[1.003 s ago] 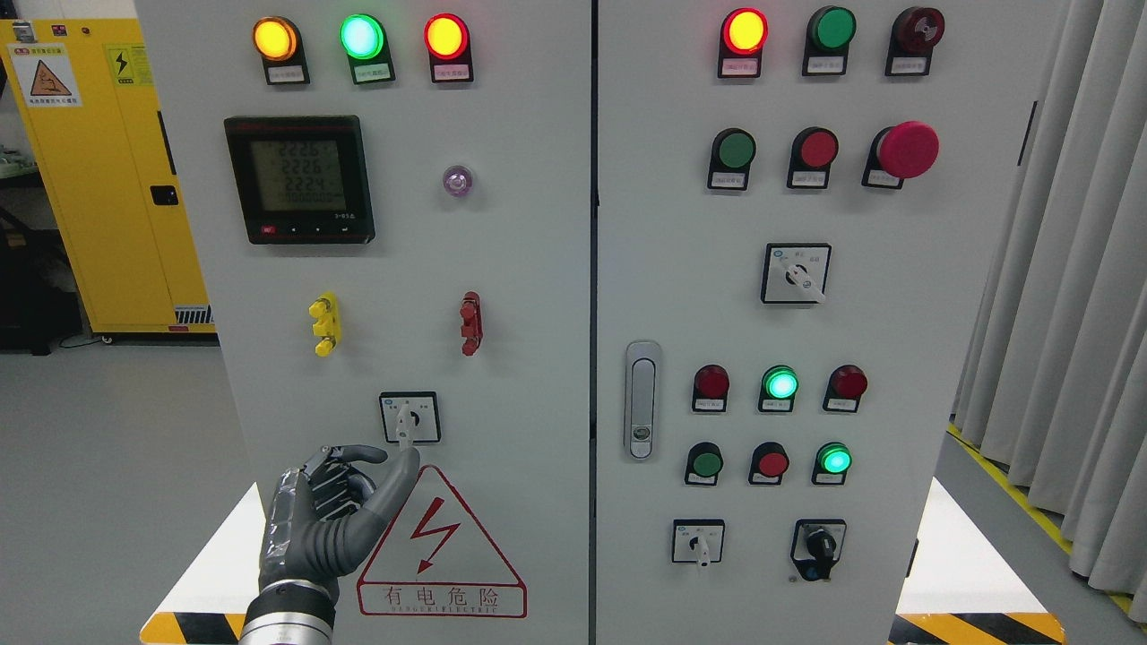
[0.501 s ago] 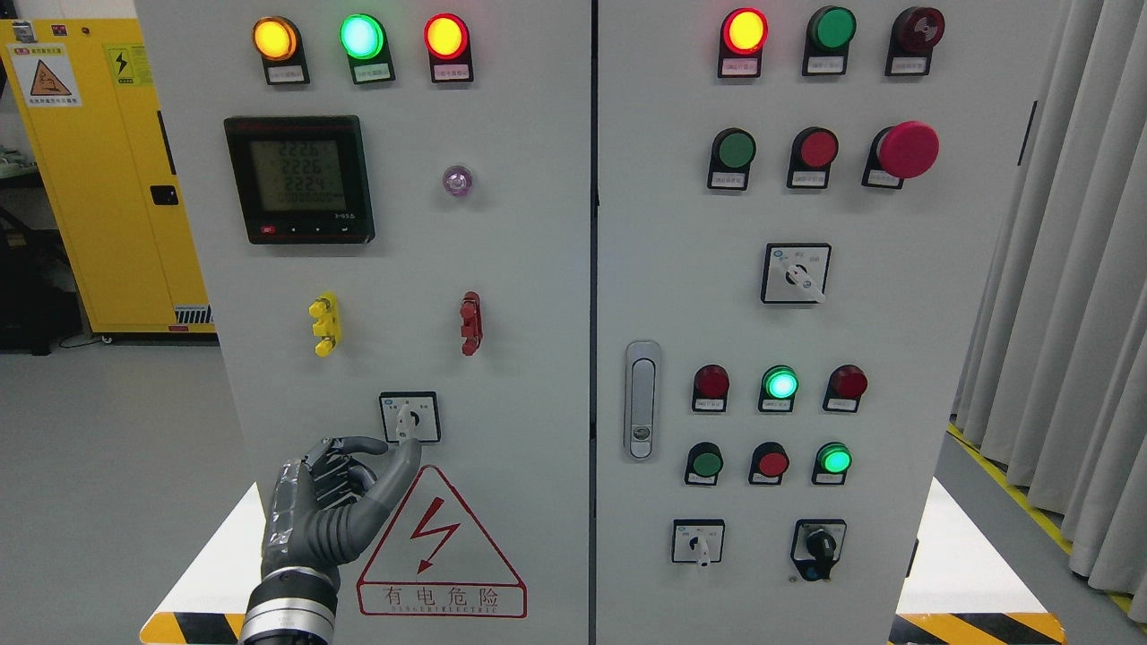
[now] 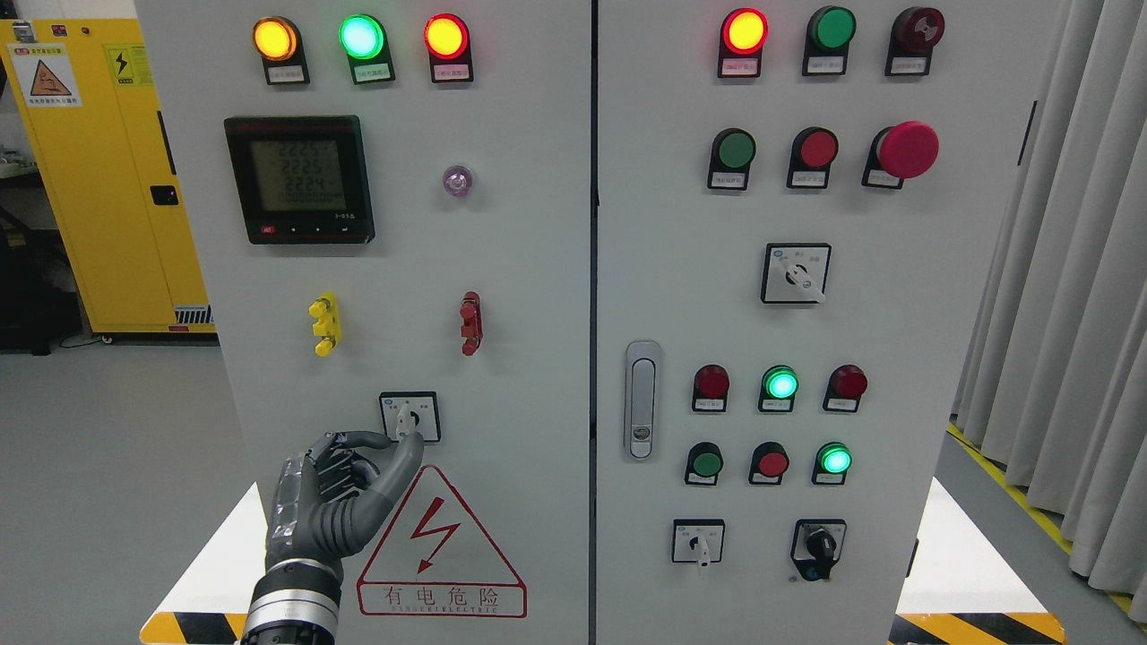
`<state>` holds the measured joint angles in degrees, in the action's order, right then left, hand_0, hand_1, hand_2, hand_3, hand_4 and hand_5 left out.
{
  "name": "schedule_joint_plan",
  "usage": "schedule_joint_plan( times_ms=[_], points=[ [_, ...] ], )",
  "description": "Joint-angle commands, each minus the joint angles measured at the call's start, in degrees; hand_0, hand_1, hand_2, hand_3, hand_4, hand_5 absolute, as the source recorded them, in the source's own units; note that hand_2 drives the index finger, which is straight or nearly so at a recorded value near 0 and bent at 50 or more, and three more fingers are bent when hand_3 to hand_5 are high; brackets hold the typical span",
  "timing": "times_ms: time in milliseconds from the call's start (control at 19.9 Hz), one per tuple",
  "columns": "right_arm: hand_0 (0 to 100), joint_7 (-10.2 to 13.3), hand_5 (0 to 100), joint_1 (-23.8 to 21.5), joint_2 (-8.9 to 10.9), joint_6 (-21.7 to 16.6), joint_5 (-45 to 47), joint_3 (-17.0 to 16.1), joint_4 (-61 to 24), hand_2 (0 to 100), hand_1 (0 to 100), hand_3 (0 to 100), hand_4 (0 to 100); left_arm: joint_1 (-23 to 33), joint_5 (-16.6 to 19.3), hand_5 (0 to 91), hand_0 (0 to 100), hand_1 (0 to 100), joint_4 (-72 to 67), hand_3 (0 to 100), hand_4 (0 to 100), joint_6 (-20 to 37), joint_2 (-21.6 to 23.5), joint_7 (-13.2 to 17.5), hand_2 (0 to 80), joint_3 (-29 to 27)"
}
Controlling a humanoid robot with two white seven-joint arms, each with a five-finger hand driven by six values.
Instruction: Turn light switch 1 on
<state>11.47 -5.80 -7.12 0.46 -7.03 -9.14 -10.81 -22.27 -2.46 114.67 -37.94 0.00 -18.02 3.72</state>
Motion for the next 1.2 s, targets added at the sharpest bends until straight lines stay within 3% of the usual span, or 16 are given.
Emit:
schedule_joint_plan(
  times_ms=[0, 201, 1153],
  points=[
    [0, -0.05, 0, 0.00, 0.00, -0.02, 0.00, 0.00, 0.00, 4, 50, 0, 0, -0.23, 0.09, 87.6, 9, 70, -1.02, 90, 89, -0.12, -1.50, 0.09, 53.4, 0.24],
    [0, 0.04, 0, 0.00, 0.00, -0.02, 0.00, 0.00, 0.00, 4, 50, 0, 0, -0.32, 0.09, 87.7, 14, 69, -1.02, 90, 89, -0.12, -1.50, 0.09, 53.9, 0.59],
    [0, -0.05, 0, 0.00, 0.00, -0.02, 0.00, 0.00, 0.00, 4, 50, 0, 0, -0.93, 1.40, 87.8, 16, 70, -1.11, 90, 90, -0.82, -1.85, -0.35, 56.0, 1.91]
  ],
)
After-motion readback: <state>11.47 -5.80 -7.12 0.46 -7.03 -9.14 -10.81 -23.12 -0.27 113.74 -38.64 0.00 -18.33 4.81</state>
